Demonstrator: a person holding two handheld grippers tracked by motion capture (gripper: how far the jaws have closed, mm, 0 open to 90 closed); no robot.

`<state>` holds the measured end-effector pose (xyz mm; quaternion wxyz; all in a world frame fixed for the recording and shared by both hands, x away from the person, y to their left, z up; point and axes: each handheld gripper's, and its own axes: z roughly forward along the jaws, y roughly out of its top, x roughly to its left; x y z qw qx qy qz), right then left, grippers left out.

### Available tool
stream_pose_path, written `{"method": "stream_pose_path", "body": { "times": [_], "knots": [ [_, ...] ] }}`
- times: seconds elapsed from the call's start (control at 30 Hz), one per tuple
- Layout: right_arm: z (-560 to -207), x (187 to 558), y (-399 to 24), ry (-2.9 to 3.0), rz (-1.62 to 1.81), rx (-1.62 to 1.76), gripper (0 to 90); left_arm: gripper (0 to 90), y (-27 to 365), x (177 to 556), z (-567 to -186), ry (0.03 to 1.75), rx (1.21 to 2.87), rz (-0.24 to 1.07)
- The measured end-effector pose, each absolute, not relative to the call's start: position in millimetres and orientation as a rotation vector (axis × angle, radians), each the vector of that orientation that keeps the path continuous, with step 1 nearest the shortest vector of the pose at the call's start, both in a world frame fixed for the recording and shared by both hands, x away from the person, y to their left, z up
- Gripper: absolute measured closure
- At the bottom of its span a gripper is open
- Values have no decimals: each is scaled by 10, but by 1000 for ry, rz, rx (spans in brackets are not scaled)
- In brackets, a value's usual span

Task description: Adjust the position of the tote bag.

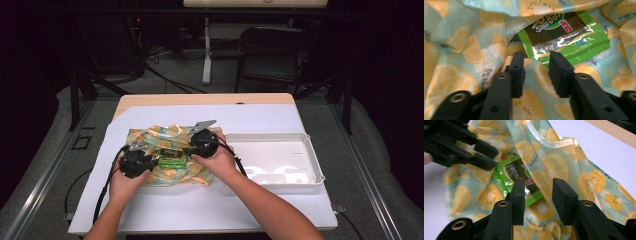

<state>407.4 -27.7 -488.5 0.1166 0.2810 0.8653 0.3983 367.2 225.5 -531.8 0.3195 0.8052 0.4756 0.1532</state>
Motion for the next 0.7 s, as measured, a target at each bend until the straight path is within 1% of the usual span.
{"method": "stream_pose_path", "body": {
  "times": [0.1,0.17,0.27,0.33,0.57,0.7],
  "knots": [
    [-4945,4160,-209,2550,1126,814,617,750,2287,3661,-5322,1258,2109,406],
    [-4986,4203,-175,2556,1112,813,597,780,2302,3647,-5322,1267,2102,406],
    [-5049,4261,-133,2561,1099,820,582,854,2341,3629,-5346,1284,2092,394],
    [-5082,4290,-109,2570,1087,809,569,884,2364,3621,-5358,1293,2100,391],
    [-5170,4377,-5,2574,1021,773,560,900,2374,3594,-5360,1305,2129,392],
    [-5226,4403,44,2568,981,745,594,900,2365,3590,-5372,1308,2127,406]
  ]
}}
